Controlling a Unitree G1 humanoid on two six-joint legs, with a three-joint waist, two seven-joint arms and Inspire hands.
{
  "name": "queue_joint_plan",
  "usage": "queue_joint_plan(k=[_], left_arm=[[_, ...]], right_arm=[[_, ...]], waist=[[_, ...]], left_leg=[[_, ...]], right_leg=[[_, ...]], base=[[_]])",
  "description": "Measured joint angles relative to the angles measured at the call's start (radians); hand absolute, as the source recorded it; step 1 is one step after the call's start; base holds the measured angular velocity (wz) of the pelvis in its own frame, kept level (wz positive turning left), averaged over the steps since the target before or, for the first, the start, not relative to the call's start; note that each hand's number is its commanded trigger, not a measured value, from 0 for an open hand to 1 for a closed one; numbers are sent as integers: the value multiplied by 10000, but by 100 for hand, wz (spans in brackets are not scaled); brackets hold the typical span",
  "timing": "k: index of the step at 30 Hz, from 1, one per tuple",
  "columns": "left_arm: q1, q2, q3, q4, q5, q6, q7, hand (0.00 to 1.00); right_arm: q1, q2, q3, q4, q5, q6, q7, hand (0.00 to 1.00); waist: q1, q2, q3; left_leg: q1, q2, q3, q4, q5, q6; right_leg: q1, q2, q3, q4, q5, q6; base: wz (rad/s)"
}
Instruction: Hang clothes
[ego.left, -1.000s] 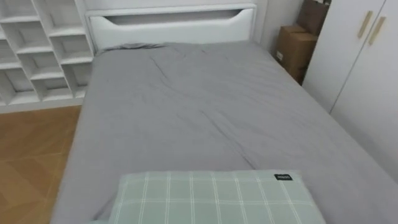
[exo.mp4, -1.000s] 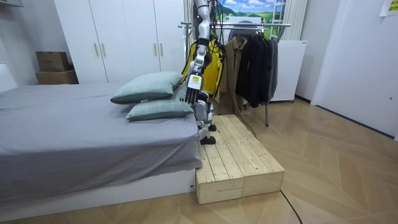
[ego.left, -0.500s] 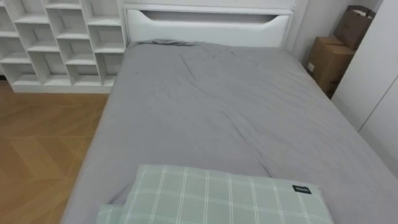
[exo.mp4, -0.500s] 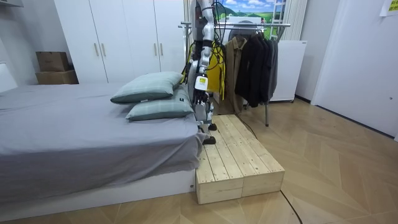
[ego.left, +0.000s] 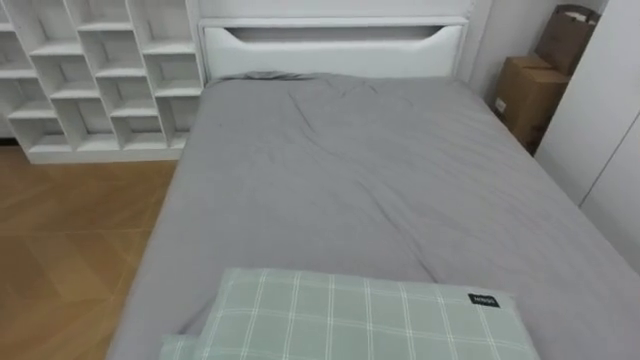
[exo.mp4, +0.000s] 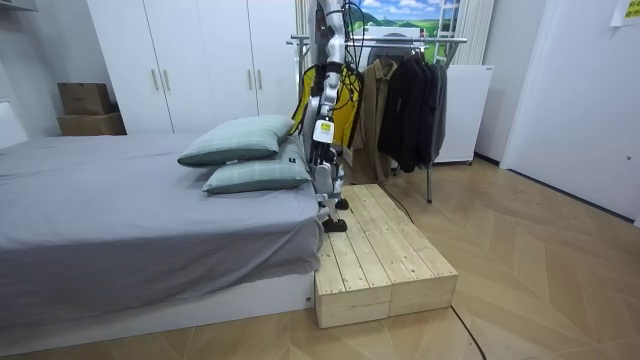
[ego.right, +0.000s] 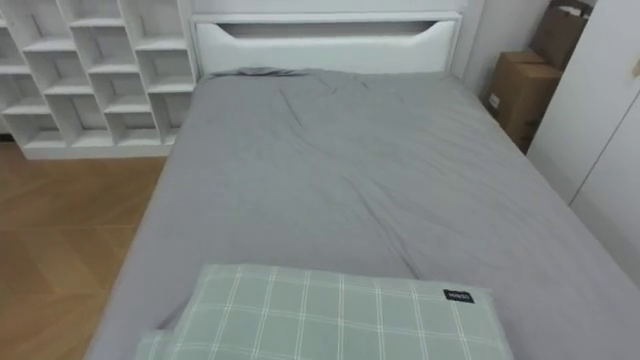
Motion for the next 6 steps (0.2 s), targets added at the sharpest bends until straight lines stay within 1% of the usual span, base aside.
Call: queue_joint_plan(k=[2, 6], left_arm=[[19, 2, -1, 20, 2, 0, -17, 0], [13, 9, -5, 44, 4, 0, -201, 0]], right_arm=[[-12, 3, -1, 34, -4, 0, -3, 0], [-10, 10, -1, 85, -4, -1, -2, 0]], waist=[[16, 1, 8], [9, 14, 58]], left_leg=[[59, 18, 70, -35, 0, 0], [106, 21, 120, -104, -1, 1]], right_leg=[[20, 0, 54, 6, 0, 0], [15, -1, 124, 7, 0, 0]], base=[[-9], [-4]])
